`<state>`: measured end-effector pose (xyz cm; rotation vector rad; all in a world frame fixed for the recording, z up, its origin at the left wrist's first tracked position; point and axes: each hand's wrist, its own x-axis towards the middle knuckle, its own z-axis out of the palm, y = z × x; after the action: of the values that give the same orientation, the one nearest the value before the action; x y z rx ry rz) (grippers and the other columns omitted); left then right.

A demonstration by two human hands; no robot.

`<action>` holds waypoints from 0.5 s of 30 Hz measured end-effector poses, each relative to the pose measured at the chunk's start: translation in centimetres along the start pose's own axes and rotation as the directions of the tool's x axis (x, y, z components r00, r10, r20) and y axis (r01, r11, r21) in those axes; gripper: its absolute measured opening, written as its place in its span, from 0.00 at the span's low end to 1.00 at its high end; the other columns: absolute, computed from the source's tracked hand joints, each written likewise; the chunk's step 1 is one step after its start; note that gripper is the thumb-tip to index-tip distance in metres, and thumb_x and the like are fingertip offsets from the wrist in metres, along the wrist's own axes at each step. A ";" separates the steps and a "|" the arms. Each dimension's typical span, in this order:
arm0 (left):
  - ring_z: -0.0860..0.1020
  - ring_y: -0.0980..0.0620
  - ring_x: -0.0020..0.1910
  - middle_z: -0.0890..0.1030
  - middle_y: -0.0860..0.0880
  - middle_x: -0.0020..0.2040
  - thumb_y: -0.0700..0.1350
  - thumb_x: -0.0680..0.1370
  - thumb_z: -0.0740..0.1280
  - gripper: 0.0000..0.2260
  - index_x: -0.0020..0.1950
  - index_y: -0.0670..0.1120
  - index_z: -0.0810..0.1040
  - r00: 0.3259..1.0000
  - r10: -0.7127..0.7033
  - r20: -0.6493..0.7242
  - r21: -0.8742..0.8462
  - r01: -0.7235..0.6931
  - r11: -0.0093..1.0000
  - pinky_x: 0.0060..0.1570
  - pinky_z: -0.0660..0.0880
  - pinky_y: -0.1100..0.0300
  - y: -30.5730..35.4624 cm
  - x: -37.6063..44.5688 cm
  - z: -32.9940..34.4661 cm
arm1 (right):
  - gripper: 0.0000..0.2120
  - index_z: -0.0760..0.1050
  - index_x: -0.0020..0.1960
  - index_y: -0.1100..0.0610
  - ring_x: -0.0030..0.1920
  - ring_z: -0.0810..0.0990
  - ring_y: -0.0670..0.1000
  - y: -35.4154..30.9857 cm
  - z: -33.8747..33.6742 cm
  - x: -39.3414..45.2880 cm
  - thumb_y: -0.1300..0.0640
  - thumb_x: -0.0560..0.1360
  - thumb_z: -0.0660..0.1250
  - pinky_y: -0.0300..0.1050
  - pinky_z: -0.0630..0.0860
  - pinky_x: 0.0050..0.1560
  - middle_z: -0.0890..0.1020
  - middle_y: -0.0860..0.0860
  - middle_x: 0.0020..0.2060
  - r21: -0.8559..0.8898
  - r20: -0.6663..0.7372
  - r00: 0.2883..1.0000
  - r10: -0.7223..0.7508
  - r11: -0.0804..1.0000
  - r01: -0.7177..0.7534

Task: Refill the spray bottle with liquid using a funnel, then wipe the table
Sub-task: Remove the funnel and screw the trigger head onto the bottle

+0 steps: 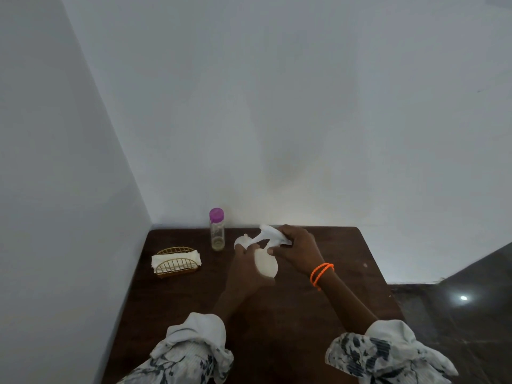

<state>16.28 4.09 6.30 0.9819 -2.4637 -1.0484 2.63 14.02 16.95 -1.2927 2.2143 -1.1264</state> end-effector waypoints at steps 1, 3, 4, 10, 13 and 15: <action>0.73 0.51 0.59 0.65 0.49 0.65 0.63 0.55 0.80 0.48 0.71 0.52 0.67 1.000 -0.003 -0.004 0.004 0.003 1.000 0.57 0.79 0.54 0.1 0.1 -0.1 | 0.14 0.84 0.48 0.51 0.37 0.79 0.39 -0.2 0.2 0.0 0.54 0.64 0.82 0.30 0.70 0.38 0.84 0.44 0.37 -0.008 -0.018 1.000 0.005 1.000 -0.005; 0.74 0.50 0.57 0.65 0.48 0.63 0.64 0.54 0.79 0.48 0.71 0.52 0.68 1.000 -0.016 -0.012 0.011 0.016 1.000 0.56 0.79 0.52 0.4 0.2 -0.2 | 0.14 0.83 0.45 0.52 0.35 0.77 0.40 -0.4 0.6 0.1 0.51 0.64 0.82 0.30 0.69 0.37 0.82 0.44 0.35 -0.034 -0.071 0.997 0.013 0.999 -0.015; 0.74 0.50 0.57 0.65 0.48 0.63 0.64 0.54 0.78 0.48 0.70 0.53 0.68 1.000 -0.024 -0.014 0.012 0.025 1.000 0.56 0.80 0.52 0.5 0.2 -0.2 | 0.14 0.82 0.44 0.53 0.34 0.75 0.42 -0.5 0.9 0.0 0.49 0.64 0.82 0.31 0.67 0.36 0.80 0.44 0.34 -0.061 -0.108 0.994 0.017 0.998 -0.023; 0.73 0.52 0.58 0.67 0.51 0.61 0.62 0.56 0.79 0.42 0.67 0.54 0.71 0.999 -0.033 -0.018 -0.041 0.033 0.999 0.55 0.78 0.56 1.1 0.0 -0.1 | 0.19 0.79 0.40 0.56 0.36 0.74 0.44 -1.0 2.0 0.1 0.42 0.63 0.78 0.35 0.67 0.37 0.78 0.47 0.34 -0.121 -0.183 0.983 0.027 0.991 -0.050; 0.70 0.55 0.58 0.65 0.49 0.67 0.61 0.58 0.80 0.45 0.71 0.51 0.68 0.998 -0.051 -0.023 -0.043 0.049 0.998 0.54 0.74 0.59 1.1 0.3 -0.2 | 0.09 0.81 0.43 0.55 0.38 0.76 0.42 -1.1 1.7 0.1 0.54 0.66 0.79 0.36 0.69 0.41 0.80 0.45 0.37 -0.038 -0.106 0.988 0.109 0.993 -0.114; 0.69 0.55 0.58 0.64 0.49 0.68 0.62 0.57 0.80 0.46 0.71 0.52 0.68 0.998 -0.056 -0.020 -0.040 0.055 0.998 0.54 0.74 0.59 1.2 0.5 -0.3 | 0.08 0.83 0.41 0.51 0.37 0.79 0.41 -0.8 1.8 0.0 0.52 0.65 0.79 0.36 0.71 0.42 0.82 0.44 0.35 -0.032 -0.123 0.987 0.105 0.993 -0.110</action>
<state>15.45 4.18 7.32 1.0488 -2.4026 -1.0941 4.18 12.95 16.45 -1.1318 2.3732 -1.1546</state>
